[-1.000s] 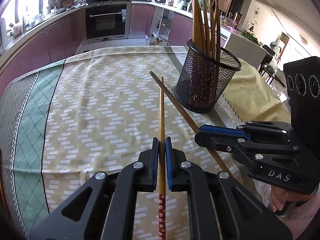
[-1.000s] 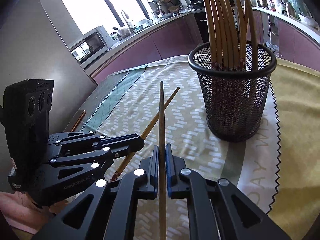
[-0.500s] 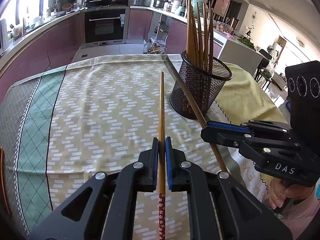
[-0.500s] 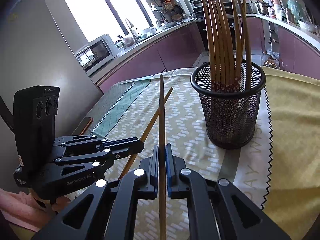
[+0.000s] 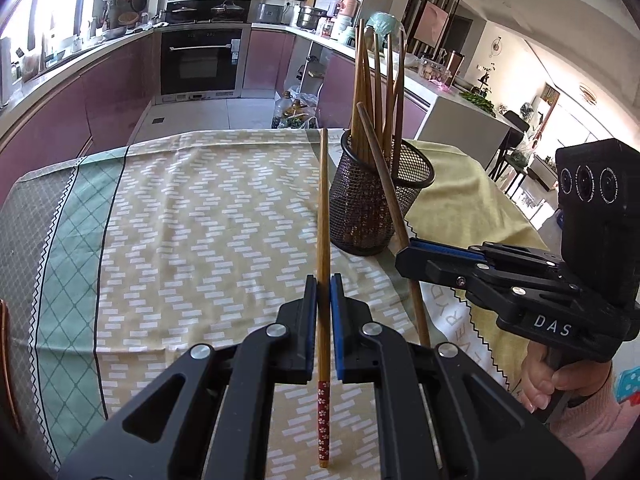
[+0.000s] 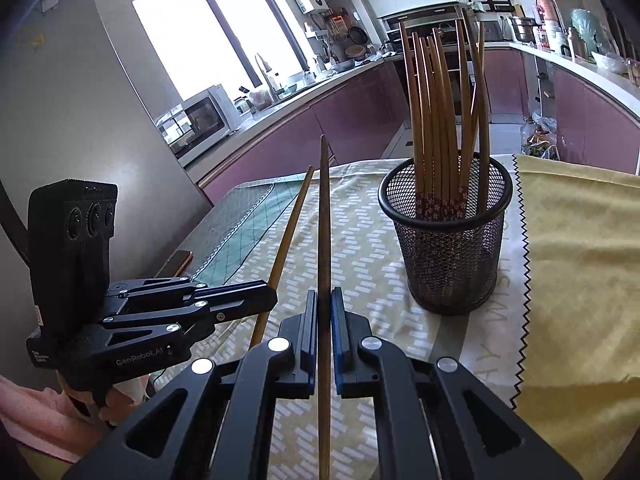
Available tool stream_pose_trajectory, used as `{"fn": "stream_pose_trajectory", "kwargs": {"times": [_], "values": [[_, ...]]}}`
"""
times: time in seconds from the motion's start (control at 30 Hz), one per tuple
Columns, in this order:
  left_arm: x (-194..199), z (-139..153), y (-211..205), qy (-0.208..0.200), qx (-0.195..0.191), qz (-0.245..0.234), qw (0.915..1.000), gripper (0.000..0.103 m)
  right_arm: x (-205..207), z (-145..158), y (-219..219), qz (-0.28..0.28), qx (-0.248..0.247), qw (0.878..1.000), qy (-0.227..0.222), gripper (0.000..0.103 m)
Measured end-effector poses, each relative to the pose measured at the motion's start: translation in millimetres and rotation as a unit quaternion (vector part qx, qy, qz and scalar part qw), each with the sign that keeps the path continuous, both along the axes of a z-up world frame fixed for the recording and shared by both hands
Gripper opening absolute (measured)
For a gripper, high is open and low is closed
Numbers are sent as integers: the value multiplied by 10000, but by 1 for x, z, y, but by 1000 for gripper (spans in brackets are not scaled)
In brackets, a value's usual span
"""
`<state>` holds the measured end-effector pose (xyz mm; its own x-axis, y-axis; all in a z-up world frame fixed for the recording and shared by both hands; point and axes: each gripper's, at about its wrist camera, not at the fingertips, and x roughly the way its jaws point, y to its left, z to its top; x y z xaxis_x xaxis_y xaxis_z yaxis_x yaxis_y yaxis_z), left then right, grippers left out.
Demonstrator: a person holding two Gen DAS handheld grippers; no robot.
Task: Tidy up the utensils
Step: 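Lift the left gripper's chopstick upright while the right gripper raises its own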
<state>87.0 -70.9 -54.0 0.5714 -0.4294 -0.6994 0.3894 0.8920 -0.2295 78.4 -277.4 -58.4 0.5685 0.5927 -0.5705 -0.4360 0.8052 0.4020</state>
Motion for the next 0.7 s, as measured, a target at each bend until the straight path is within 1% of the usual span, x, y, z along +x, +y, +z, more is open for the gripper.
{"fn": "stream_pose_trajectory", "kwargs": {"times": [0.7], "values": [[-5, 18, -4, -173, -199, -128, 9996, 7, -5, 12, -9, -113, 115, 9997, -192, 6]]}}
